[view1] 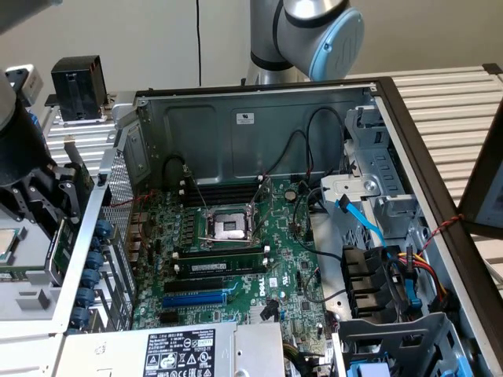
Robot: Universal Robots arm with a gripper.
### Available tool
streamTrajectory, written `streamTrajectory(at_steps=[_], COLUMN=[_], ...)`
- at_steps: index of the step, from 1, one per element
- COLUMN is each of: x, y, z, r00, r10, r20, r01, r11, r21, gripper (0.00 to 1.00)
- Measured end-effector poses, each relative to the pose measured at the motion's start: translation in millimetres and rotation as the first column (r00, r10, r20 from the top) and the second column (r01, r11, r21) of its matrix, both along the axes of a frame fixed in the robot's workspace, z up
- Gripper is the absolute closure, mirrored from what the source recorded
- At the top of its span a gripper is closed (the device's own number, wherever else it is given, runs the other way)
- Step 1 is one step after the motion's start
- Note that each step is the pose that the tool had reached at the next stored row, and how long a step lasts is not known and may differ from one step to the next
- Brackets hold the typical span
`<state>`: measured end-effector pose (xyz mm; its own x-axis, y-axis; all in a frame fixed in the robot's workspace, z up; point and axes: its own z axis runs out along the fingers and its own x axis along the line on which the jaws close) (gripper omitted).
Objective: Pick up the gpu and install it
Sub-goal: 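Pick up the gpu and move the gpu toward the slot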
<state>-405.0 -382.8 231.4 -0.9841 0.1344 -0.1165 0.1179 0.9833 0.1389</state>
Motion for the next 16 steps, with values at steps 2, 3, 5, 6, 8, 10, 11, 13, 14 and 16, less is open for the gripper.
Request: streamTrajectory(at_steps=[2, 3, 5, 6, 8, 10, 11, 13, 14, 16], x=[0.0, -0.1, 0.0, 0.0, 0.0, 0.3, 0.5, 1.3, 1.5, 1.7], y=[0.1, 0.1, 0.1, 0.1, 0.1, 0.1, 0.1, 0.2, 0.4, 0.5], z=[-1.0, -1.4, -1.9, -2.1, -2.2, -2.3, -2.5, -2.7, -2.9, -4.0], r00=[1.0000, 1.0000, 1.0000, 0.9999, 0.9999, 0.9997, 0.9996, 0.9995, 0.9995, 0.9995], r10=[0.000, 0.000, 0.000, 0.001, 0.008, 0.019, 0.022, 0.024, 0.024, 0.024], r20=[-0.0020, -0.0046, -0.0098, -0.0117, -0.0136, -0.0141, -0.0156, -0.0201, -0.0203, -0.0210], r01=[0.000, 0.000, 0.000, -0.001, -0.008, -0.019, -0.022, -0.024, -0.024, -0.024], r11=[1.0000, 1.0000, 1.0000, 1.0000, 1.0000, 0.9998, 0.9998, 0.9997, 0.9997, 0.9997], r21=[0.0000, -0.0005, -0.0009, -0.0012, -0.0012, -0.0010, -0.0009, -0.0025, -0.0036, -0.0042], gripper=[0.49, 0.49, 0.49, 0.49, 0.49, 0.49, 0.49, 0.49, 0.49, 0.49])
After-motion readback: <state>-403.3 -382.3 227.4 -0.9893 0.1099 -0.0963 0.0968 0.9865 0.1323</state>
